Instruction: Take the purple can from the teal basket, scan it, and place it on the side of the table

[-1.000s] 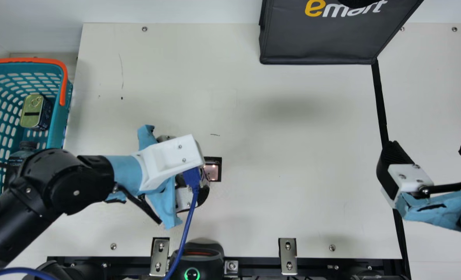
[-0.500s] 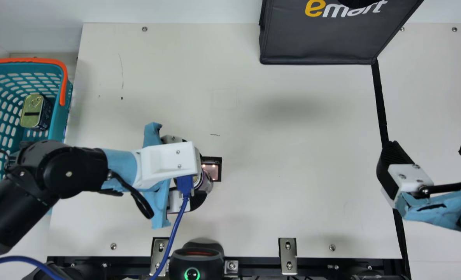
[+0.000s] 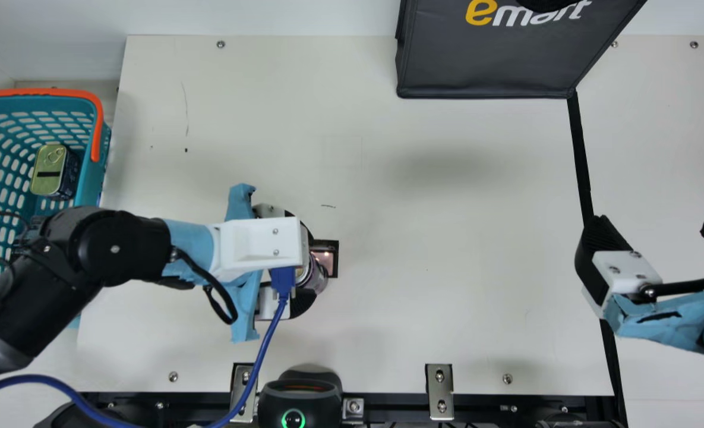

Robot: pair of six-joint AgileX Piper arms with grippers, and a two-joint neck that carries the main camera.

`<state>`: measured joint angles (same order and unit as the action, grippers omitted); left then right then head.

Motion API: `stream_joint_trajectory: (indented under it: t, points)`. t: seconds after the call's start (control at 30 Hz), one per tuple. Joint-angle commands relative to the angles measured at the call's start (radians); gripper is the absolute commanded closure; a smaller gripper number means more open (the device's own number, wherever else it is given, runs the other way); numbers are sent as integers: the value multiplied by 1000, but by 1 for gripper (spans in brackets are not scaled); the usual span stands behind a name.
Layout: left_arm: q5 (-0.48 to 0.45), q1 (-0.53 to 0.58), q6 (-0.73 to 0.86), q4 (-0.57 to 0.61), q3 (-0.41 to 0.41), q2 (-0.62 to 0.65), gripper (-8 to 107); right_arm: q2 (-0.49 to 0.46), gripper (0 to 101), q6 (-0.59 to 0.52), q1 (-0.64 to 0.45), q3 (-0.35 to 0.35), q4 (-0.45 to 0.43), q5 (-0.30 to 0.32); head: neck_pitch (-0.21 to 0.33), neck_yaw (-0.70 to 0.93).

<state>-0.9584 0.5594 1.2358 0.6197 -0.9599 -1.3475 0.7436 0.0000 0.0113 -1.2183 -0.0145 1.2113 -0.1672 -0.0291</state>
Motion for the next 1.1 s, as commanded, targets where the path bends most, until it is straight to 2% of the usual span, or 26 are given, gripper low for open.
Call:
stream_joint_trajectory:
  t: [0.0, 0.7, 1.07]
  points:
    - [7, -2, 0, 2, 2, -3, 80, 0, 6, 0, 0, 0, 0, 0, 29, 2]
    - [28, 0, -26, 10, -2, -38, 10, 0, 6, 0, 0, 0, 0, 0, 29, 2]
    - [-50, -50, -197, 2, -30, 33, 9, 0, 6, 0, 0, 0, 0, 0, 29, 2]
